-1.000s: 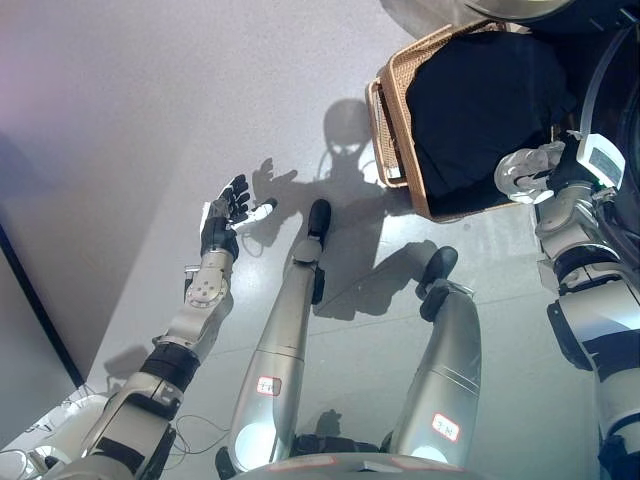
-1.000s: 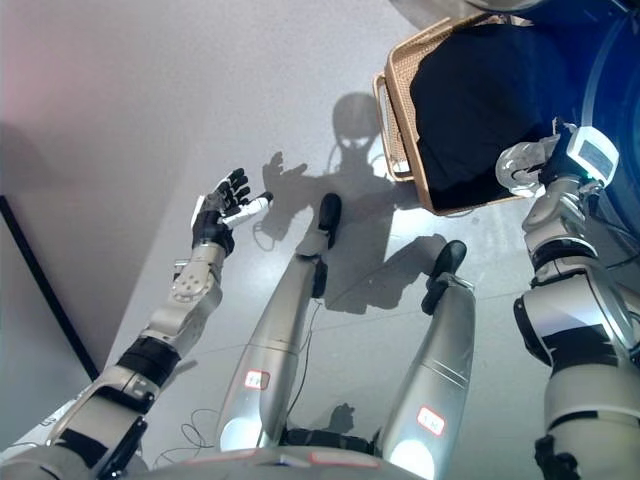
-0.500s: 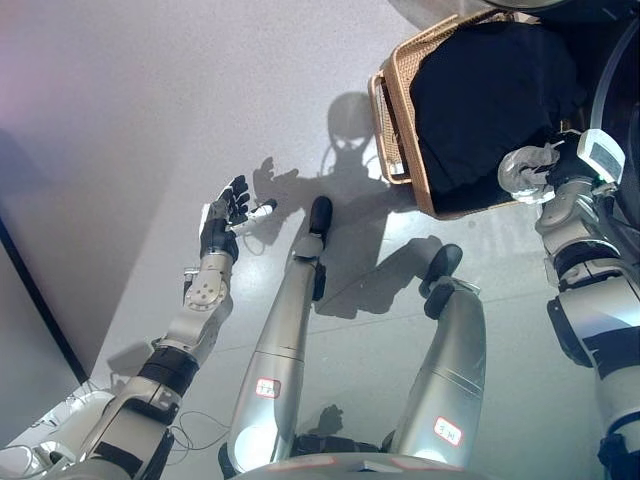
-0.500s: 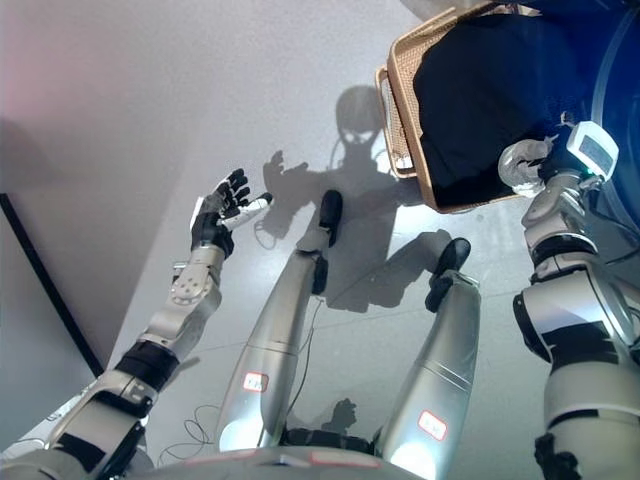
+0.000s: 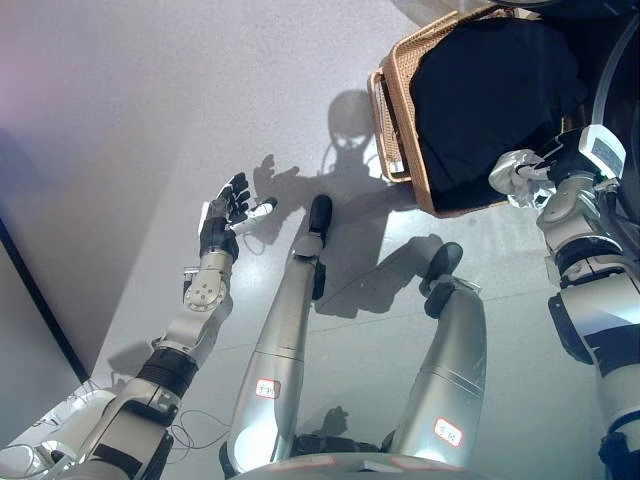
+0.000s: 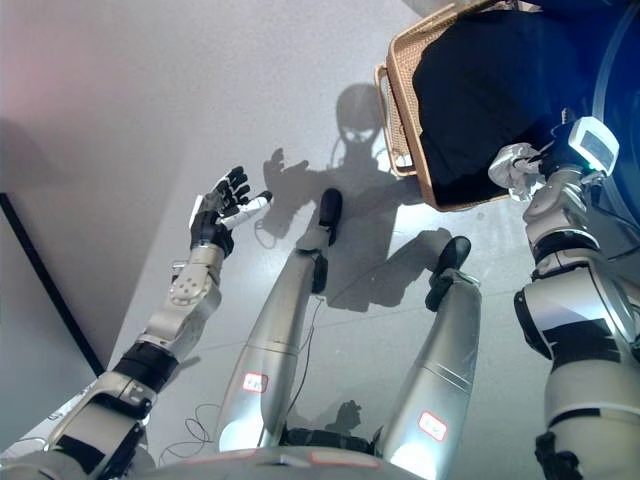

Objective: Put the clothes in the basket into the washing machine.

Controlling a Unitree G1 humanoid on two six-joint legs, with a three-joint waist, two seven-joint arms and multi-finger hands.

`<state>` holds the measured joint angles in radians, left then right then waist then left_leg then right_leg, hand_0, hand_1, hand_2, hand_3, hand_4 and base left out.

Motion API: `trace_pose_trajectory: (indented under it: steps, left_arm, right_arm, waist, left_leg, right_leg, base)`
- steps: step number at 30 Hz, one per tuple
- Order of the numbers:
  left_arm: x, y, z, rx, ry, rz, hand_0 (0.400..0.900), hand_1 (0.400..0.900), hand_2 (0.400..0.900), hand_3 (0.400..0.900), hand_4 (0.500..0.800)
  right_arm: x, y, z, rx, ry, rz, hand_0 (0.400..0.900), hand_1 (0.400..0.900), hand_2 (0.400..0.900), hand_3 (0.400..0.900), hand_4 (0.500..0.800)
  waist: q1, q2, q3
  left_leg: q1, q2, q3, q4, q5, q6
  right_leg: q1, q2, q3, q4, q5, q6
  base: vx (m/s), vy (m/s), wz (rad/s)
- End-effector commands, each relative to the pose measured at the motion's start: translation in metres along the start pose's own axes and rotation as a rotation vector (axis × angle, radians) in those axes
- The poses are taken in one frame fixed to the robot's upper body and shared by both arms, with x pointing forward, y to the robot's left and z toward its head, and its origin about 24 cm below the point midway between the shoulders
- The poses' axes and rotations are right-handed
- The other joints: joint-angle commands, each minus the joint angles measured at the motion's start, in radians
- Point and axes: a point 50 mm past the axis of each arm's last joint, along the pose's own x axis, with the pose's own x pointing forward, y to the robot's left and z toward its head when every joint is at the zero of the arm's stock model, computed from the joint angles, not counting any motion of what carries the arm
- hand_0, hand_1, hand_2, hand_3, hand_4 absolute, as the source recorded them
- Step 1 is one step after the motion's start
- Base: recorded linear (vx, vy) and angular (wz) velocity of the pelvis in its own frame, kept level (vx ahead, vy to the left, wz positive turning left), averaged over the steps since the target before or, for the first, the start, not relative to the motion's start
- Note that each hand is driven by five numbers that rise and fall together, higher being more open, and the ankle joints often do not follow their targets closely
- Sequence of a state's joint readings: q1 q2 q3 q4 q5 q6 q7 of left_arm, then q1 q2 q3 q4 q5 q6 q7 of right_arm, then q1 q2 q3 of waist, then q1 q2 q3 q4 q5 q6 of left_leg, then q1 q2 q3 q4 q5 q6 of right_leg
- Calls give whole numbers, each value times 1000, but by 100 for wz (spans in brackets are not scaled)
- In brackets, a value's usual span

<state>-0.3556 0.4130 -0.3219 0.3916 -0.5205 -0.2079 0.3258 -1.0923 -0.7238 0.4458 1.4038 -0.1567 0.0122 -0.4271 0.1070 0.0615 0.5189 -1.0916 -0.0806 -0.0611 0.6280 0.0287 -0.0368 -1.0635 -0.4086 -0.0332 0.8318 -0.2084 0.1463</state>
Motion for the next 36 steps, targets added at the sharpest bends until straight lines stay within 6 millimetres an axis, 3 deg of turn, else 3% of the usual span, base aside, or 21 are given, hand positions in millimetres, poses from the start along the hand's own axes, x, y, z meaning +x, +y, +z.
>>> trace_pose_trajectory:
  steps: [1,8,14,15,21,23,25,30,36]
  left_arm:
    - [-14,26,-1,-38,-46,105,900,900,900,900,800]
    - [-11,31,-8,-39,-17,136,900,900,900,900,800]
    - [-7,40,-13,-54,12,187,900,900,900,900,800]
    - [-5,43,-14,-53,17,201,900,900,900,900,800]
    - [-4,50,-26,-56,72,248,900,900,900,900,800]
    - [-3,51,-28,-59,79,254,900,900,900,900,800]
    - [-4,53,-30,-57,91,259,900,900,900,900,800]
    - [-6,57,-30,-65,93,263,900,900,900,900,800]
    - [-17,62,-44,-89,151,283,900,900,900,900,800]
  right_arm:
    - [-2,-5,-28,-31,67,-33,400,400,400,400,500]
    - [-5,2,-32,150,117,-20,400,400,400,400,500]
    - [-6,1,-37,625,222,-68,400,400,400,400,500]
    - [-6,1,-36,729,229,-87,400,400,400,400,500]
    - [-21,27,-36,1156,256,-49,400,400,400,400,500]
    - [-25,32,-43,1394,322,-88,400,400,400,400,500]
    - [-27,35,-47,1504,352,-99,400,400,400,400,500]
    - [-21,18,-60,1792,398,-227,400,400,400,400,500]
    - [-6,-31,-75,2027,358,-454,400,400,400,400,500]
  waist:
    - [-10,36,-95]
    - [-23,25,-99]
    - [-41,10,-101]
    - [-48,5,-99]
    - [-73,-16,-109]
    - [-79,-18,-119]
    - [-78,-17,-123]
    - [-80,-1,-144]
    - [-84,20,-175]
  left_leg:
    - [8,51,-32,127,-187,-42]
    - [82,67,-26,49,-163,-46]
    - [193,84,-16,-60,-131,-56]
    - [201,84,-13,-89,-90,-55]
    - [319,99,-13,-188,-59,-68]
    - [358,103,-13,-219,-52,-74]
    - [395,107,-12,-251,-43,-78]
    - [444,114,-7,-309,-22,-93]
    - [492,125,-3,-367,-2,-104]
  right_leg:
    - [3,30,20,-20,70,2]
    - [77,46,3,-104,101,7]
    - [190,64,-18,-228,140,14]
    - [203,64,-26,-264,180,8]
    - [320,81,-39,-374,215,14]
    - [360,86,-43,-404,219,16]
    - [392,87,-45,-424,224,16]
    - [426,88,-41,-451,219,16]
    - [435,100,-21,-449,203,14]
  base:
    - [-1,-15,-3]
    - [13,-20,-7]
    - [21,-42,-7]
    - [-50,-15,-9]
    - [39,-41,-10]
    - [61,-41,-7]
    - [49,-36,-1]
    - [25,-25,1]
    - [34,-12,-6]
